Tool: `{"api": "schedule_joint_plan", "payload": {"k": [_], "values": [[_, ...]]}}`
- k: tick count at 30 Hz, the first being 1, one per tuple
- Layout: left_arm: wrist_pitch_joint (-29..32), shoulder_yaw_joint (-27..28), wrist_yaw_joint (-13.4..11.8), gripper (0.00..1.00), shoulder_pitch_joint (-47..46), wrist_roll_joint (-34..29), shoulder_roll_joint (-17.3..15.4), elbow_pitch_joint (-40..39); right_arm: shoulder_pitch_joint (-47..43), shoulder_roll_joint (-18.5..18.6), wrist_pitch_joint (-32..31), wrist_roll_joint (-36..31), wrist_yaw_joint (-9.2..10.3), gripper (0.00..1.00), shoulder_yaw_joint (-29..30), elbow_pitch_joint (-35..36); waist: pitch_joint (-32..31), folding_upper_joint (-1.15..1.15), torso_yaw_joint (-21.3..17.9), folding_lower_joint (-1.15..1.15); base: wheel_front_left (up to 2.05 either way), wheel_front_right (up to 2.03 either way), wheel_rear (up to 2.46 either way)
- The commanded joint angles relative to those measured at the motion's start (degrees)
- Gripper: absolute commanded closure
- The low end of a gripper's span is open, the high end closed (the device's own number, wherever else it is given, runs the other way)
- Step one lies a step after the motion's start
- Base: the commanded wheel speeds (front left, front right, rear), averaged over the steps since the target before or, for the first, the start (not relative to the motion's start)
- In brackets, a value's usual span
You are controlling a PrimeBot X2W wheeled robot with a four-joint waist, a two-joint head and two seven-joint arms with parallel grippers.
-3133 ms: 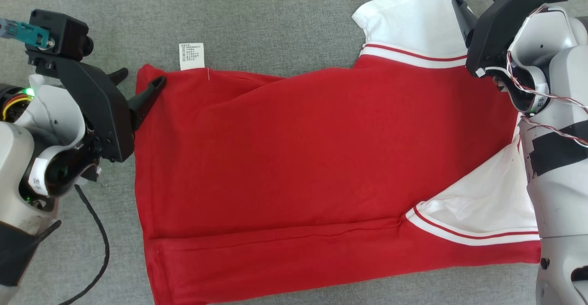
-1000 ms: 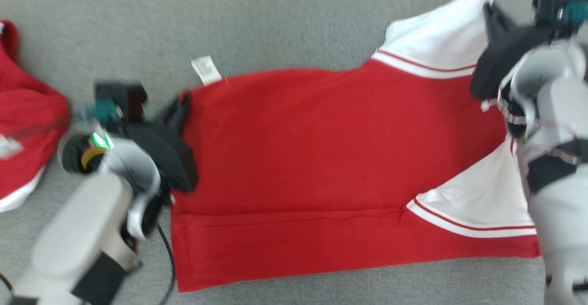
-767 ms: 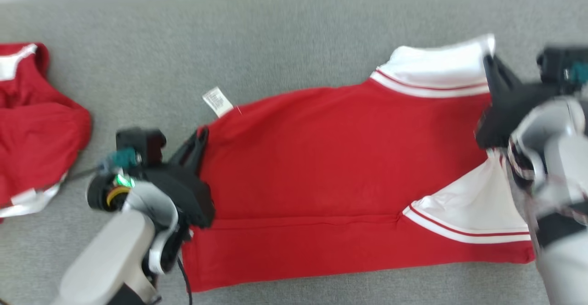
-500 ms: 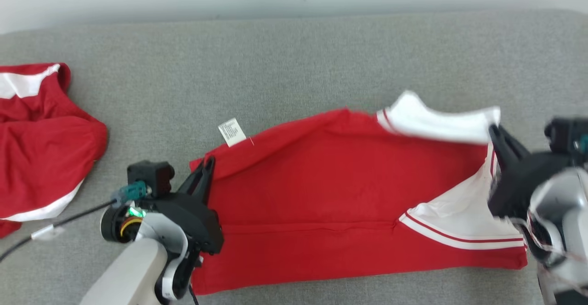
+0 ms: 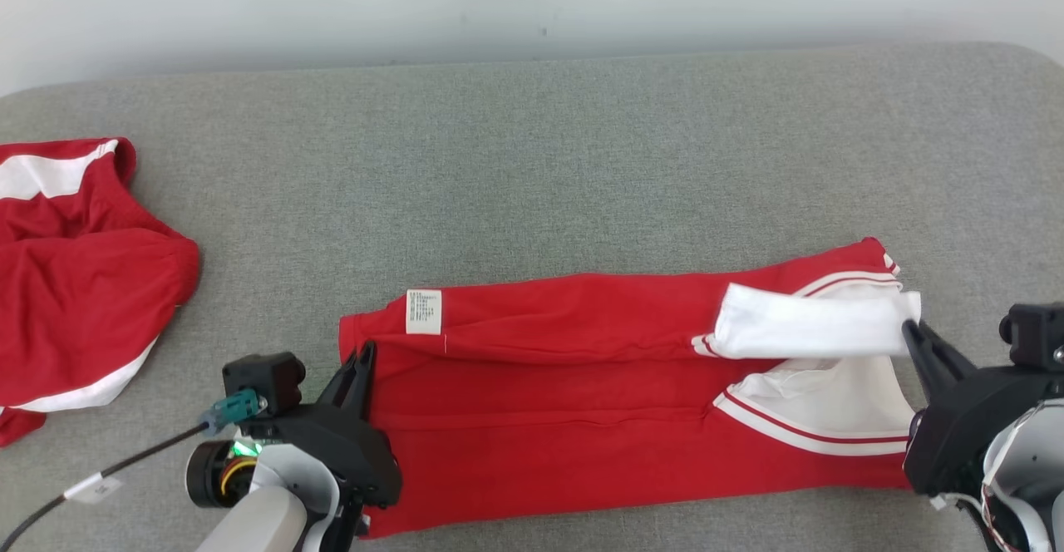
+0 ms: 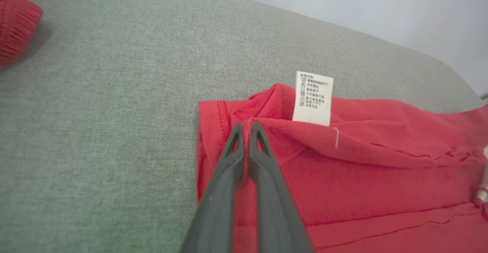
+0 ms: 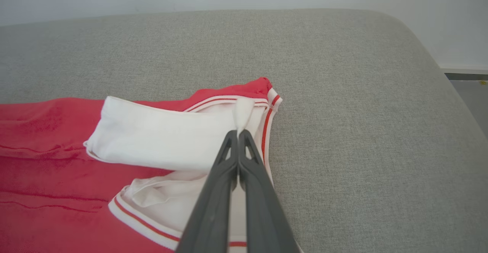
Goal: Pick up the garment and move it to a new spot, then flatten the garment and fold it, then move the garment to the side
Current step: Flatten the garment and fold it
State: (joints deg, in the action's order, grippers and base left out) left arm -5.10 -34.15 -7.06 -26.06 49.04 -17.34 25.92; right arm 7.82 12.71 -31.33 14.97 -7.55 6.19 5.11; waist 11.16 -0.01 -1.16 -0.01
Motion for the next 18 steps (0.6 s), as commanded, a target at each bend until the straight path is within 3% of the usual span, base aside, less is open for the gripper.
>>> {"api": "schedule_joint_plan", "payload": {"k": [1,13,14,15,18], "values": [[-0.5,0.1,-0.1,1.00,0.8,0.4,0.1,0.3,-0.9,-0.1,-0.3,-0.4,0.11,1.00,-0.1,0.4,-0.1,0.01,0.1,0.01,0.00,0.00,0.00],[-1.8,0.0,-1.3,0.98,4.0,1.0,0.5,1.4,-5.3,0.0,-1.7,-2.6,0.11,1.00,-1.8,-0.5,-1.6,0.01,0.0,0.01,0.00,0.00,0.00],[-1.9,0.0,-1.2,0.56,4.2,1.1,0.5,1.5,-5.6,0.1,-1.5,-2.6,0.11,0.77,-2.0,-0.9,-1.7,0.01,-0.1,0.01,0.00,0.00,0.00],[-2.2,-0.1,-1.1,0.00,4.3,0.9,0.5,1.5,-5.7,0.3,-1.3,-2.6,0.11,0.00,-2.2,-1.3,-1.9,0.01,-0.1,0.01,0.00,0.00,0.00],[-3.4,0.0,-1.3,0.00,5.3,0.7,0.6,1.6,-5.6,0.0,-0.9,-2.7,0.11,0.00,-2.1,-2.5,-2.6,0.01,-0.2,0.01,0.00,0.00,0.00]]}}
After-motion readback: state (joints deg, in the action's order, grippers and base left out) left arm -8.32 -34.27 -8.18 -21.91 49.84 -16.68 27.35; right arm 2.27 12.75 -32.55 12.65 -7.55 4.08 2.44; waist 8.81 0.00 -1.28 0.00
